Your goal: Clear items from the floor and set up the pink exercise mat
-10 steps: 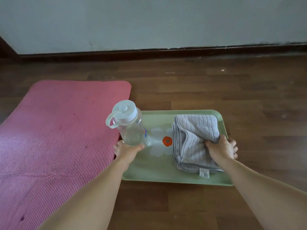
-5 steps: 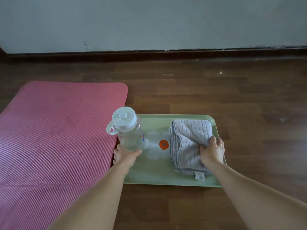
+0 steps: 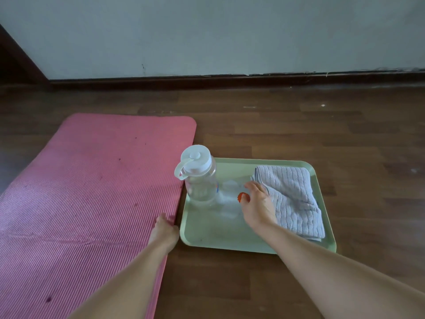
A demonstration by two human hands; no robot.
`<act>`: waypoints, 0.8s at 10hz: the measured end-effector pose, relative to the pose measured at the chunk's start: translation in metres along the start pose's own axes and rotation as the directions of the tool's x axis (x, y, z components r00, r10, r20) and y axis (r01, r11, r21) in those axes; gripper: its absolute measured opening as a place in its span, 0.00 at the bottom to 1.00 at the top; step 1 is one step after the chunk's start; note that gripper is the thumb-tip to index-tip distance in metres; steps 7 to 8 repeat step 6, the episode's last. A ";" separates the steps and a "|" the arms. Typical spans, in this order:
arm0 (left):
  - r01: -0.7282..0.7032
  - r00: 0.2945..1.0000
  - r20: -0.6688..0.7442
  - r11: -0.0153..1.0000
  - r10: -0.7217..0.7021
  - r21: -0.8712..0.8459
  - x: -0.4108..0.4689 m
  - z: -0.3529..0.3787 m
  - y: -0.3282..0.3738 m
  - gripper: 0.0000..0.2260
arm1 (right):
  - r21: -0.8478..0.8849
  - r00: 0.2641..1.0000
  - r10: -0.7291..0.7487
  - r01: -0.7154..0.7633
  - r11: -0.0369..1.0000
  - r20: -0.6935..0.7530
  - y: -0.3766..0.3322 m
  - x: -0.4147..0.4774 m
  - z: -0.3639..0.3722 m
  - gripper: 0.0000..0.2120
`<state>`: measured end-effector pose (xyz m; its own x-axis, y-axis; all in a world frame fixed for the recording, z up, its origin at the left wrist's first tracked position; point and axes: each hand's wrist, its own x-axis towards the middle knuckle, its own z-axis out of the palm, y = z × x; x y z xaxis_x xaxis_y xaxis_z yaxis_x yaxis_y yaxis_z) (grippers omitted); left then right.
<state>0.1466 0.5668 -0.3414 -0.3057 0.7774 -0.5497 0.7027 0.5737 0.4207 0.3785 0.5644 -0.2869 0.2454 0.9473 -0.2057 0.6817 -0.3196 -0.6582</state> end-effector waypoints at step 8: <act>-0.277 0.961 -0.056 0.951 0.272 -0.137 0.005 -0.012 0.035 0.11 | 0.031 0.980 -0.025 0.020 0.999 0.198 -0.015 -0.009 0.015 0.24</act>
